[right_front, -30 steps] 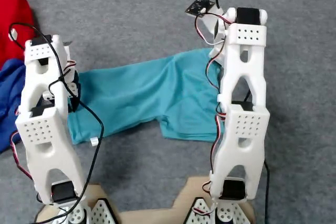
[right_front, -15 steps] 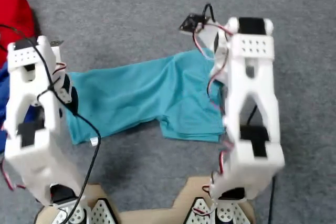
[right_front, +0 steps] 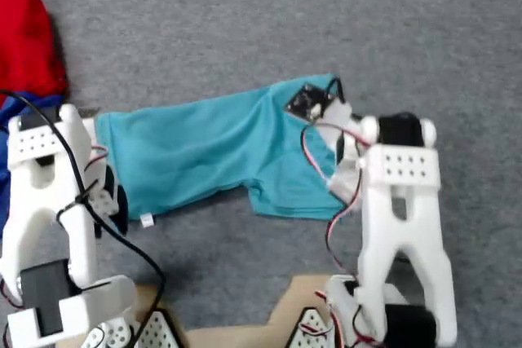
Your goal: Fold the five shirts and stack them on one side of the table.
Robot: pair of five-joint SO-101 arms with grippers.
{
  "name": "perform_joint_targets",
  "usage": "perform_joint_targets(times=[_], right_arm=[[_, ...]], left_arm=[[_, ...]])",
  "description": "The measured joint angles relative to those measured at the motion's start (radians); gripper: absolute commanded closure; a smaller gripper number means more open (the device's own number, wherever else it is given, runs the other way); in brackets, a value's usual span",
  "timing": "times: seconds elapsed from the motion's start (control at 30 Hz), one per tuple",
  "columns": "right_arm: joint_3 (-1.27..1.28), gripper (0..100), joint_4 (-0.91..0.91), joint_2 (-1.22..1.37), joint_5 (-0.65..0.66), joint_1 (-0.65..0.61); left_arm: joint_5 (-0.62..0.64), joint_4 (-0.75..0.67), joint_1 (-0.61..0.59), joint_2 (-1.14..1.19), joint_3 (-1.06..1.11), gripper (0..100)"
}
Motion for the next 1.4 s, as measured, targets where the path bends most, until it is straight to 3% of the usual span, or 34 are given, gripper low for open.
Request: perform_joint_targets(times=[0.37,0.53,0.83,1.17,1.4], right_arm=[[0.230,80.3,-0.218,-0.028,-0.204,0.000],[0.288,80.3,-0.334,-0.028,-0.275,0.000],[0.295,80.3,-0.434,-0.028,-0.270,0.000],[0.376,80.3,-0.517,-0.028,-0.239,0.000],[0.379,80.3,-0.525,-0.028,-0.239,0.000]], left_arm=[[0.002,-0.127,0.000,-0.009,0.129,85],[0.068,-0.187,0.011,-0.009,0.143,85],[0.221,-0.213,0.011,-0.009,0.146,85],[0.230,-0.374,0.011,-0.009,0.172,85],[0.252,-0.396,0.060,-0.009,0.172,85]])
